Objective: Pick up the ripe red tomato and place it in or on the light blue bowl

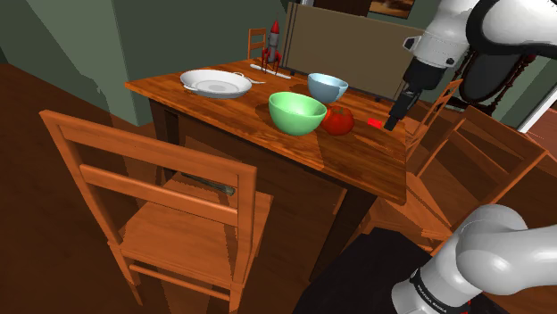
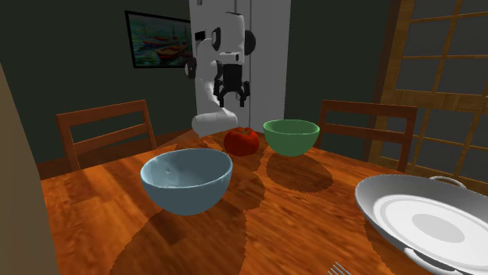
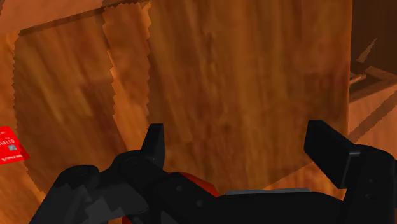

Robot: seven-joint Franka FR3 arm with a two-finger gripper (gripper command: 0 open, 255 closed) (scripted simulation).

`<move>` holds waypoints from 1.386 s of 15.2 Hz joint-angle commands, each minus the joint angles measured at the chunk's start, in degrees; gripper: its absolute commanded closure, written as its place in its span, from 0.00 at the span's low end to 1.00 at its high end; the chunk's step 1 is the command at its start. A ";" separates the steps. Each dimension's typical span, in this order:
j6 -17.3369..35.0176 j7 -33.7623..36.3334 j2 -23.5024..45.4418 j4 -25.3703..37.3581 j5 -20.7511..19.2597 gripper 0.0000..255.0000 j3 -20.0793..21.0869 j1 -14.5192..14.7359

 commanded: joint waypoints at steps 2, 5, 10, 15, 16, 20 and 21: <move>3.17 4.70 0.41 -0.93 3.43 0.00 -1.29 -1.56; 14.31 17.55 0.55 -5.60 13.67 0.00 -4.67 -6.01; 37.96 35.51 -1.33 -18.02 31.94 0.00 -7.70 -11.70; 49.96 39.62 0.14 -23.00 40.66 0.00 -7.34 -11.24; 50.87 39.33 0.85 -23.10 41.16 0.00 -7.23 -10.79; 54.12 38.18 3.51 -23.31 43.05 0.00 -6.94 -9.07; 54.12 38.18 3.51 -23.31 43.05 0.00 -6.94 -9.07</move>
